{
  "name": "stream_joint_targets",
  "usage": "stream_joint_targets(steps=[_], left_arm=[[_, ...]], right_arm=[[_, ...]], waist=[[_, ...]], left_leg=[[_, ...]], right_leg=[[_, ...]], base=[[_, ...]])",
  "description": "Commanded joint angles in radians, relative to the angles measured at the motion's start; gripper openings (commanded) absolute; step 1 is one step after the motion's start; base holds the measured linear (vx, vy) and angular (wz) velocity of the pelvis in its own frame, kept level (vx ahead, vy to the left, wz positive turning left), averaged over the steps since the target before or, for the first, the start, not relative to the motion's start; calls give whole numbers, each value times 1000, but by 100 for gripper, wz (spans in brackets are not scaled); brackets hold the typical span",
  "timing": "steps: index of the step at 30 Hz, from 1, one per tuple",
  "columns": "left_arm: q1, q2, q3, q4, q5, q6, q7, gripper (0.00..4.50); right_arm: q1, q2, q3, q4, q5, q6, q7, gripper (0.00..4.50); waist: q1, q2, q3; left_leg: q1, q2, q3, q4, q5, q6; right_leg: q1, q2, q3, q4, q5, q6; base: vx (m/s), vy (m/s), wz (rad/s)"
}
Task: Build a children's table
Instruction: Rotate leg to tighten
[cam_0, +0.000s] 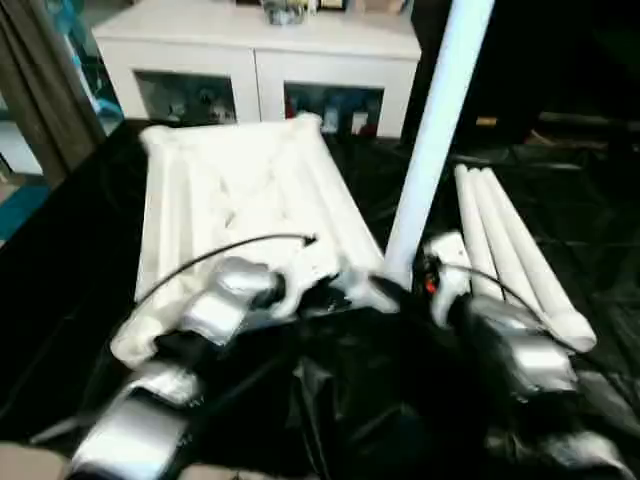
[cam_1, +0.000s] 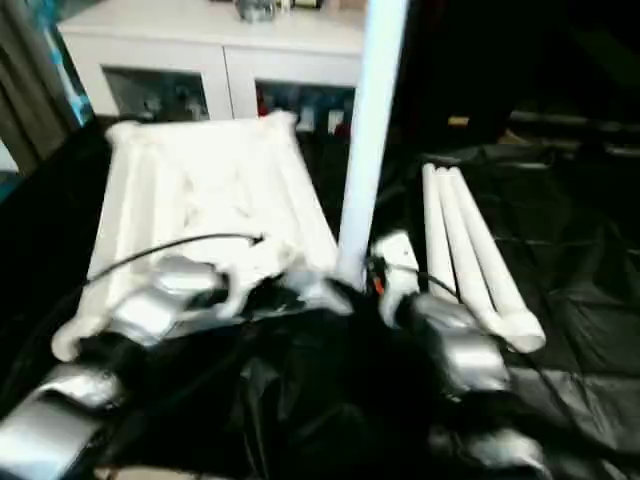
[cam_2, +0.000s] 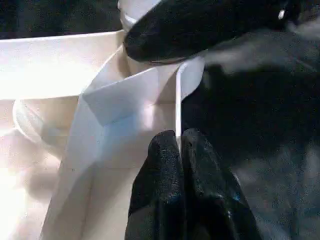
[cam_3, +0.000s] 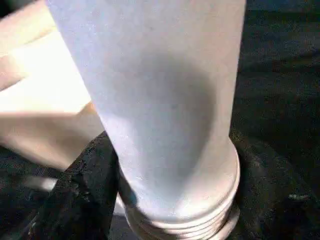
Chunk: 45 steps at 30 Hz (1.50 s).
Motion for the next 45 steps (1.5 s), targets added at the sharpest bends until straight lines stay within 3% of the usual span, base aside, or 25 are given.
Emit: stream_joint_targets(steps=[1, 4, 5, 8, 11, 14, 18, 20, 23, 24, 28, 29, 30, 32, 34, 37, 41, 45], left_arm=[[-22, -39, 22, 34, -1, 26, 110, 0], [-35, -70, 20, 42, -2, 28, 126, 0], [-38, -76, 19, 45, -2, 24, 123, 0], [-40, -80, 11, 50, 2, -1, 101, 0], [-23, -54, -6, 31, 0, -35, 40, 0], [13, 1, -31, -13, -14, -77, -75, 0], [52, 56, -47, -64, -39, -107, -198, 0], [72, 93, -56, -96, -53, -111, -273, 0], [96, 141, -66, -135, -75, -112, -378, 0], [102, 155, -66, -145, -84, -112, -411, 0], [112, 187, -65, -172, -107, -102, -491, 0], [114, 194, -67, -181, -112, -93, -507, 0], [115, 200, -68, -190, -116, -84, -520, 0], [114, 203, -68, -194, -117, -80, -529, 0], [111, 205, -67, -195, -117, -81, -531, 0], [107, 203, -64, -191, -115, -83, -524, 0], [104, 199, -59, -189, -108, -82, -500, 0], [75, 170, -37, -135, -72, -62, -366, 0]], right_arm=[[5, 29, 14, 97, -35, 39, -92, 280], [-30, 69, 34, 122, -36, 5, -81, 280], [-36, 79, 35, 124, -33, -6, -71, 335], [-51, 95, 29, 125, -19, -28, -35, 359], [-52, 77, 35, 109, -4, -40, 31, 384], [-30, 16, 63, 55, 18, -27, 168, 391], [9, -62, 94, -18, 36, -15, 312, 391], [30, -114, 105, -60, 50, -5, 397, 391], [58, -193, 125, -117, 68, 21, 528, 391], [67, -220, 133, -137, 77, 42, 579, 391], [83, -285, 157, -183, 88, 73, 686, 391], [85, -298, 163, -190, 86, 73, 701, 391], [85, -310, 168, -196, 86, 75, 717, 391], [82, -318, 172, -197, 88, 78, 733, 391], [78, -316, 173, -197, 92, 85, 735, 376], [77, -306, 175, -200, 98, 99, 740, 355], [91, -296, 187, -218, 104, 112, 744, 315], [101, -244, 160, -177, 79, 78, 629, 291]], waist=[[-12, -5, -36], [-13, -3, -40], [-13, -4, -40], [-14, -9, -42], [-12, -9, -42], [-11, -11, -45], [-1, -13, -49], [4, -12, -53], [8, -10, -64], [18, -7, -68], [31, -8, -74], [33, -7, -73], [35, -7, -67], [37, -8, -64], [38, -6, -56], [37, -11, -54], [38, -12, -57], [35, -14, -58]], left_leg=[[24, 38, -32, -84, -435, -20], [16, 40, -34, -91, -419, -2], [13, 40, -34, -92, -415, 1], [8, 39, -33, -94, -408, 14], [5, 40, -32, -95, -391, 32], [-7, 43, -32, -97, -352, 48], [0, 48, -23, -91, -286, 67], [-2, 48, -19, -87, -246, 86], [-8, 48, -16, -76, -119, 127], [-5, 50, -12, -66, -56, 155], [-14, 46, -8, -50, 26, 209], [-14, 47, -8, -49, 27, 213], [-13, 51, -7, -53, -27, 202], [-11, 52, -7, -57, -76, 178], [-7, 54, -7, -67, -160, 119], [-2, 54, -6, -72, -215, 73], [-4, 53, -5, -71, -185, 71], [-9, 48, -4, -67, -148, 83]], right_leg=[[5, -75, 31, -117, -618, -98], [13, -76, 31, -120, -559, -100], [13, -75, 32, -118, -546, -103], [15, -77, 35, -112, -517, -114], [16, -81, 37, -108, -480, -133], [27, -84, 40, -100, -422, -150], [28, -83, 45, -88, -324, -197], [32, -83, 47, -80, -256, -218], [41, -80, 46, -52, -65, -270], [40, -72, 44, -36, 65, -303], [41, -73, 42, -15, 200, -335], [40, -74, 41, -15, 194, -335], [36, -76, 40, -24, 103, -327], [35, -77, 40, -32, 17, -317], [31, -75, 43, -46, -119, -290], [28, -78, 46, -55, -213, -254], [28, -77, 48, -53, -179, -244], [28, -79, 48, -49, -138, -248]], base=[[-51, 20, -2], [0, 0, 0], [0, 0, 0], [0, 0, 0], [0, 0, 0], [0, 0, 0], [14, -6, 1], [60, -26, 5], [70, -23, 3], [64, -2, 0], [29, 0, 0], [0, 0, 0], [0, 0, 0], [0, 0, 0], [0, 0, 0], [0, 0, 0], [0, 0, 0], [0, 0, 0]])
